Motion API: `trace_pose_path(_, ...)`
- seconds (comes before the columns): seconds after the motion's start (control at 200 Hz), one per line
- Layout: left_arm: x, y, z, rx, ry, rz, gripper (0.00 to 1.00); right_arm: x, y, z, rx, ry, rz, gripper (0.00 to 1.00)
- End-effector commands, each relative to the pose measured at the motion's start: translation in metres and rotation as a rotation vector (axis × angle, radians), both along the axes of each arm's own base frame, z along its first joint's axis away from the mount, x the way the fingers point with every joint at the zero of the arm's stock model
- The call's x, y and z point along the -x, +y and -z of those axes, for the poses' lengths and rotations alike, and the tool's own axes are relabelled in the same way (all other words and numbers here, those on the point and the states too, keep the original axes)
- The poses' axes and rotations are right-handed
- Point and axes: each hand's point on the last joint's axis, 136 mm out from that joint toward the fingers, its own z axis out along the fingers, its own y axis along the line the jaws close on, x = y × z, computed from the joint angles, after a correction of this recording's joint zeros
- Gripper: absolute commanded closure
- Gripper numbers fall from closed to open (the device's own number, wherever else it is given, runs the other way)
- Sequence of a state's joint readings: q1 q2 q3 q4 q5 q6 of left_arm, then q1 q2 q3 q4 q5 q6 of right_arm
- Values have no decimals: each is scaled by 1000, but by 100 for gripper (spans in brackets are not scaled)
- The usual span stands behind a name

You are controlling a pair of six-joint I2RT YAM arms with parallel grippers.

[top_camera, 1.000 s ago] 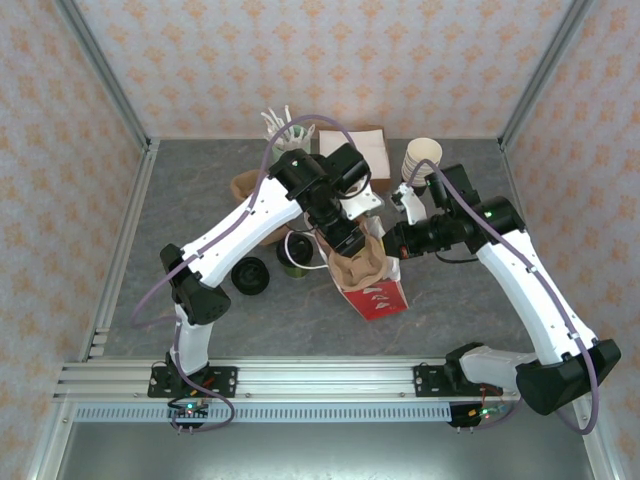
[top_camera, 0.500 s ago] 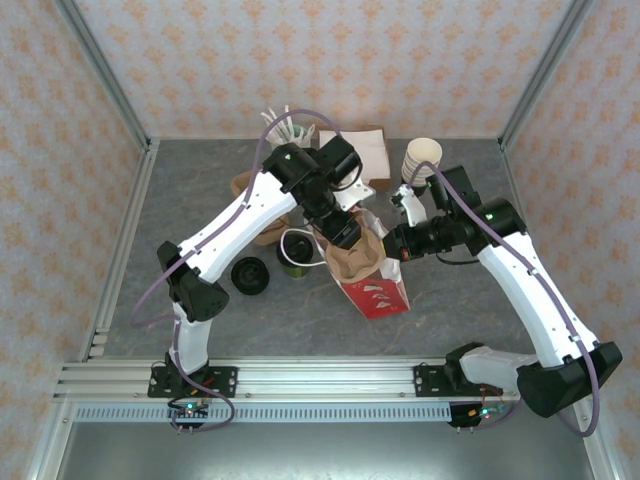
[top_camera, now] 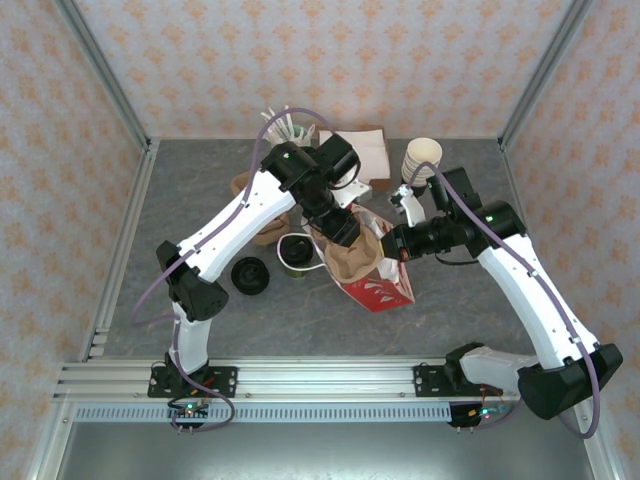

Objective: Pack the takeout coffee

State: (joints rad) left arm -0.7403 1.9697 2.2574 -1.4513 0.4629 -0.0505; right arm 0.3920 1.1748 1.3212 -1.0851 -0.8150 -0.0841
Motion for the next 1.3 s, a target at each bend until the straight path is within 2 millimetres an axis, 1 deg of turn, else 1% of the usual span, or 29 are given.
trace_pose_path(0.0, -26, 9, -19, 25, -93, -109, 59, 21, 7, -9, -65, 8, -78, 96)
trace_pose_path(0.085, -26, 9, -20, 25, -100, -109, 59, 21, 6, -8, -61, 7, -79, 96)
trace_pose_path(0.185, -28, 15, -21, 5, -117, -114, 59, 21, 4, -8, -49, 5, -75, 95)
trace_pose_path(0.305, -27, 13, -22, 21, -131, -102, 59, 19, 3, -11, -50, 2, -52, 95)
trace_pose_path(0.37, -31, 11, -15, 19, -137, -99, 59, 17, 5, -13, -64, 11, -43, 94)
trace_pose_path(0.375, -29, 12, -21, 29, -149, -99, 59, 17, 6, -13, -64, 11, -42, 94)
trace_pose_path(0.385, -28, 13, -25, 35, -158, -99, 59, 17, 6, -13, -65, 12, -37, 94)
trace_pose_path(0.465, -30, 14, -26, 31, -187, -93, 59, 11, 6, -16, -77, 29, 0, 95)
trace_pose_path(0.636, -25, 4, -25, 30, -239, -35, 59, -2, 5, -19, -91, 63, 104, 95)
trace_pose_path(0.836, -21, 0, -16, -7, -285, 24, 59, -5, 4, -19, -105, 87, 153, 94)
trace_pose_path(1.021, -10, -9, -13, 15, -305, 102, 59, -11, -3, -11, -85, 112, 210, 95)
trace_pose_path(1.171, -5, -8, -9, 11, -304, 134, 58, -16, -16, -6, -54, 122, 277, 96)
trace_pose_path(1.291, -3, -11, -12, 37, -312, 155, 58, -18, -22, -2, -47, 135, 314, 96)
